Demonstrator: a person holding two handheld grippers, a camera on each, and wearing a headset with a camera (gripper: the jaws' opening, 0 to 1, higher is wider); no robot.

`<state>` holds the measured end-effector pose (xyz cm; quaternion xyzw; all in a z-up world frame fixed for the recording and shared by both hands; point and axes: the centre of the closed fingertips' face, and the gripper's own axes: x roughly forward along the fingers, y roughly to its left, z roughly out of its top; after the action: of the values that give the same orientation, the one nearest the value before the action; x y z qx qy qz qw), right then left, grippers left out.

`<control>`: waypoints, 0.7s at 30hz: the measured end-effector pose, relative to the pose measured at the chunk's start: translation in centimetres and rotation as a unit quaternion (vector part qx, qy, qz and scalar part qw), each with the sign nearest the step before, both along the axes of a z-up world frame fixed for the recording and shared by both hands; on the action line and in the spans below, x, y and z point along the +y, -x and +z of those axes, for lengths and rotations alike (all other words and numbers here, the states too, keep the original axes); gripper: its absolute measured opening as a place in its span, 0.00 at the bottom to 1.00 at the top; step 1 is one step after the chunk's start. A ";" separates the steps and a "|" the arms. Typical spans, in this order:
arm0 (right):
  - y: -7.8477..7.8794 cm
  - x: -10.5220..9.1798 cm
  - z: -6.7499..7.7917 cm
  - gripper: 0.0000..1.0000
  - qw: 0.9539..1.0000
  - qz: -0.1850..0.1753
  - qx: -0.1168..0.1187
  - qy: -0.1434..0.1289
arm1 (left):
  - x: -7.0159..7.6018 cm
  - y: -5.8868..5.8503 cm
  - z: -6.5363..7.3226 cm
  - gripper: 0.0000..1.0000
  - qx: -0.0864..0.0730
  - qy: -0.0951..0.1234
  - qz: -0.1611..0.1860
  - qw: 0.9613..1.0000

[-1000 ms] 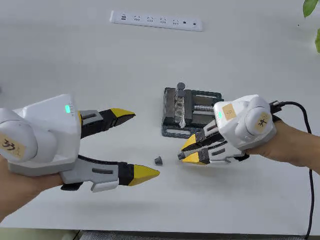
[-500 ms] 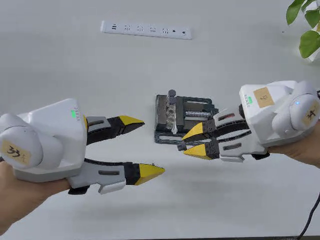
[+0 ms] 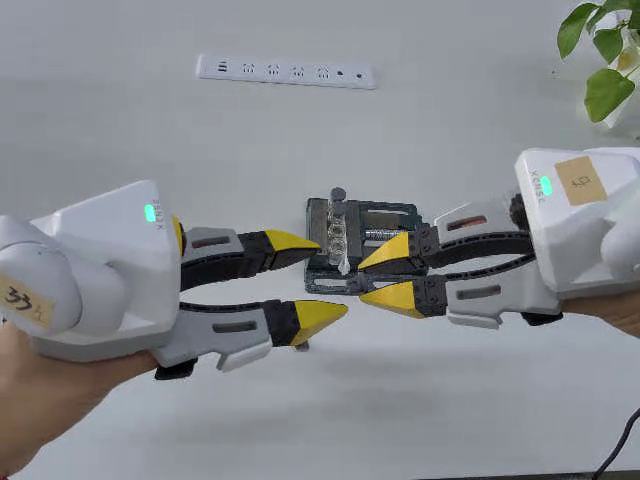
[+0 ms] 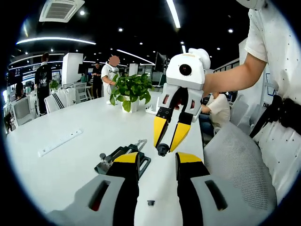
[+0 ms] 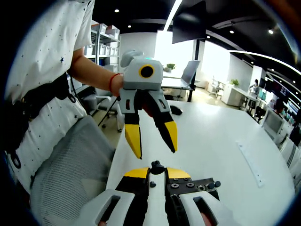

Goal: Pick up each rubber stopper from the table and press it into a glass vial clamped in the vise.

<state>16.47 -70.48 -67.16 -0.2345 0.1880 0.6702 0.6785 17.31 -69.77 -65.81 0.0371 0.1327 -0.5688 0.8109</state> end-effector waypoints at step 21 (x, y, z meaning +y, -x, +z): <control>-0.2 0.6 1.4 0.07 1.000 -0.011 0.009 -0.022 | -0.7 0.1 1.4 0.08 -0.043 0.001 -0.023 0.999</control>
<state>16.63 -69.89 -65.78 -0.2111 0.1817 0.6690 0.6891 17.22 -70.49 -64.40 0.0642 0.0963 -0.5849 0.8028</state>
